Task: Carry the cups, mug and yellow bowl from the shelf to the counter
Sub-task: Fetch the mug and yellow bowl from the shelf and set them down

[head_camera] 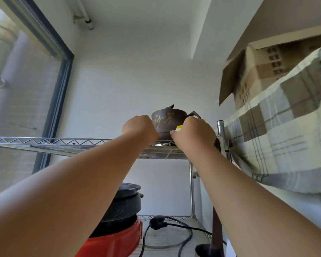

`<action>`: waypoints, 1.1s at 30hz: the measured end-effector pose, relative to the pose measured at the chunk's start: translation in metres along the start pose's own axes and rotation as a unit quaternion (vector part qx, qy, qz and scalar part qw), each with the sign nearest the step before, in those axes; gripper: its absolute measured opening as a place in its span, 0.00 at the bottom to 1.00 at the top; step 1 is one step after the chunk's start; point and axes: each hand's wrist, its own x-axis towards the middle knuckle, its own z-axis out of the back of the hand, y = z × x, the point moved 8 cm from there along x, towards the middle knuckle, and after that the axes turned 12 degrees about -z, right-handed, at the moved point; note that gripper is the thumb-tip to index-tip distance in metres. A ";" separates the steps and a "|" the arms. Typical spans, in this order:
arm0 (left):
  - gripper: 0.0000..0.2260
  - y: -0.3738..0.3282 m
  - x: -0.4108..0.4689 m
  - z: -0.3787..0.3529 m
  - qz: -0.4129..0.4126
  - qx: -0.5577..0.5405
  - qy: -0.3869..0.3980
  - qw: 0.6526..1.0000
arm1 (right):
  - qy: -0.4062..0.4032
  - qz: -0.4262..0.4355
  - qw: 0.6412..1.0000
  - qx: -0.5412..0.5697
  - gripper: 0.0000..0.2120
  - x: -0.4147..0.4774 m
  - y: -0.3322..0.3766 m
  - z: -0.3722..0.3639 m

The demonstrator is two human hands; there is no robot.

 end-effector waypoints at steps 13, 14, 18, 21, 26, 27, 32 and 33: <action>0.10 0.061 0.011 -0.007 0.124 -0.094 0.147 0.977 | 0.172 -0.194 0.946 0.192 0.05 0.040 -0.037 -0.011; 0.11 0.067 0.011 -0.014 0.142 -0.168 0.176 0.960 | 0.211 -0.221 0.925 0.228 0.07 0.037 -0.039 -0.016; 0.11 0.087 0.005 -0.031 0.279 -0.529 0.113 0.794 | 0.296 -0.257 0.886 0.248 0.11 0.034 -0.046 -0.024; 0.06 0.090 0.008 -0.032 0.286 -0.594 0.086 0.747 | 0.305 -0.268 0.876 0.261 0.14 0.035 -0.052 -0.023; 0.12 0.088 0.006 -0.026 0.254 -0.565 0.077 0.781 | 0.288 -0.279 0.869 0.290 0.14 0.034 -0.063 -0.018; 0.12 0.088 0.005 -0.024 0.251 -0.569 0.071 0.780 | 0.286 -0.280 0.868 0.294 0.15 0.033 -0.065 -0.017; 0.12 0.083 0.002 -0.004 0.235 -0.618 0.019 0.750 | 0.259 -0.257 0.875 0.319 0.20 0.029 -0.057 -0.009; 0.11 0.082 0.001 0.001 0.232 -0.626 0.005 0.744 | 0.253 -0.251 0.876 0.326 0.19 0.027 -0.054 -0.005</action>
